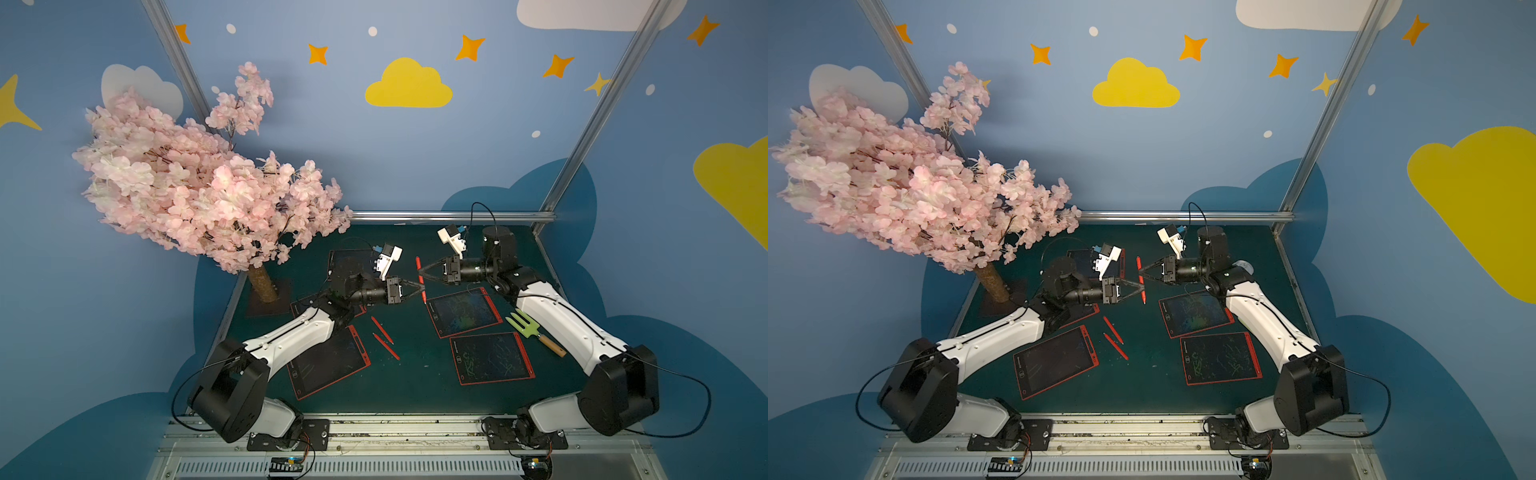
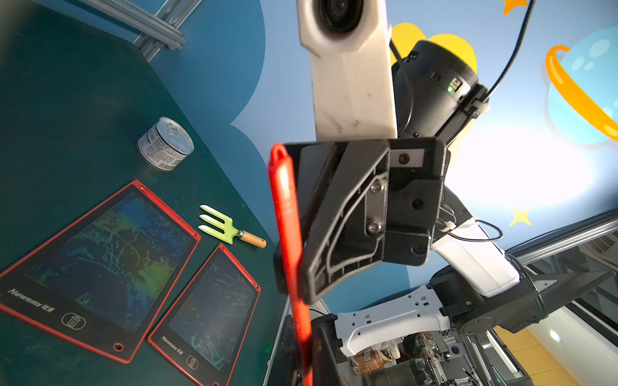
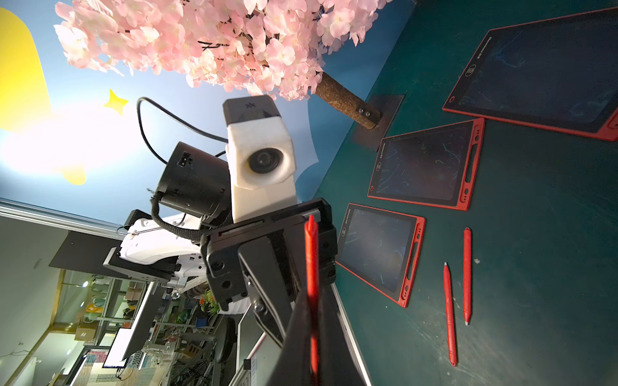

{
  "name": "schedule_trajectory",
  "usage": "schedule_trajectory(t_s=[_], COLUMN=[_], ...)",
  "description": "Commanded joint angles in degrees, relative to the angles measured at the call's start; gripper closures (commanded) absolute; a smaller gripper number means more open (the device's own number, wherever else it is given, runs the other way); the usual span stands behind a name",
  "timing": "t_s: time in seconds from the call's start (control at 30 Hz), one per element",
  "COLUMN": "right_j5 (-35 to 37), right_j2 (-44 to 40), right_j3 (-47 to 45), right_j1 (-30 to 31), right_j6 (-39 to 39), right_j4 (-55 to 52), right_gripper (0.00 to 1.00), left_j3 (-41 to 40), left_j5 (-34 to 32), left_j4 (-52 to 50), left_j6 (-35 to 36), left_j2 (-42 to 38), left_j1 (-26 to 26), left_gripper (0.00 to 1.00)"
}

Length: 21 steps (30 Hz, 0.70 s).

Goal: Place the stylus back onto the writing tablet
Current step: Pick up the stylus from the center of the board.

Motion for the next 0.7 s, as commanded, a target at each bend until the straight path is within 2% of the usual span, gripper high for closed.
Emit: schedule_trajectory(t_s=[0.0, 0.43, 0.6, 0.67], right_j5=[-1.14, -1.35, -1.40, -1.48], right_j2=[0.17, 0.84, 1.24, 1.44], right_j3=[-0.45, -0.14, 0.32, 0.40], right_j1=[0.38, 0.34, 0.30, 0.38], right_j6=[0.18, 0.66, 0.47, 0.49], right_j4=[1.42, 2.12, 2.09, 2.12], right_gripper=[0.94, 0.79, 0.79, 0.83], left_j3=[1.27, 1.76, 2.27, 2.47], left_j5=[0.88, 3.31, 4.69, 5.28], left_j4=[1.73, 0.23, 0.28, 0.32], left_j6=[-0.25, 0.46, 0.30, 0.12], left_j2=[0.92, 1.07, 1.77, 2.12], left_j1=[0.17, 0.18, 0.19, 0.18], left_gripper=[0.95, 0.97, 0.97, 0.97])
